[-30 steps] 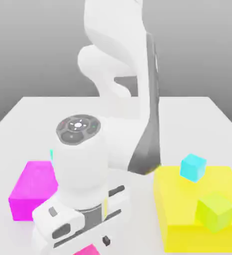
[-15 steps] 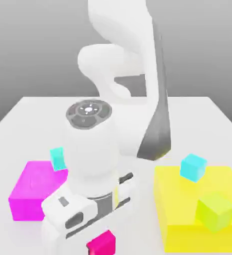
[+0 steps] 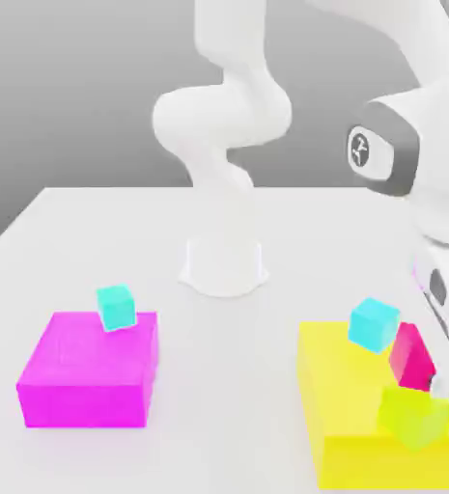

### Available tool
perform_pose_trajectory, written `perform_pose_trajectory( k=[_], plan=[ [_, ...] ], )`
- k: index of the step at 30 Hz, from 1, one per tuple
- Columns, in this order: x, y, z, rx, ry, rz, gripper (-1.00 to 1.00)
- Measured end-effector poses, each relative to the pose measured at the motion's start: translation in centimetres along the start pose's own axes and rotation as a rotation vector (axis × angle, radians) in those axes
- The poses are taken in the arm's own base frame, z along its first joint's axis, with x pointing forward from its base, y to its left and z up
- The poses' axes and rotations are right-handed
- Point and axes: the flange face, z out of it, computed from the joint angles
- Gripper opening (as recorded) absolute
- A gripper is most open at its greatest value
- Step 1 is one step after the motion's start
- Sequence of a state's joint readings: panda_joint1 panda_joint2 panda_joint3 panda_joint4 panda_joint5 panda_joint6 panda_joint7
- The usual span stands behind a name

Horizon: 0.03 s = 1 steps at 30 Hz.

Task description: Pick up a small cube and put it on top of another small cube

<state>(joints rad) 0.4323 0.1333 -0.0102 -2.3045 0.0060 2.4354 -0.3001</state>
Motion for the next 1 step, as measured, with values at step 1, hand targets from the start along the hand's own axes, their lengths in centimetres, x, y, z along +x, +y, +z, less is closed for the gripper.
perform_pose_trajectory(
  k=[1],
  plan=[
    [0.00, 0.00, 0.00, 0.000, 0.000, 0.000, 1.00]
  ],
)
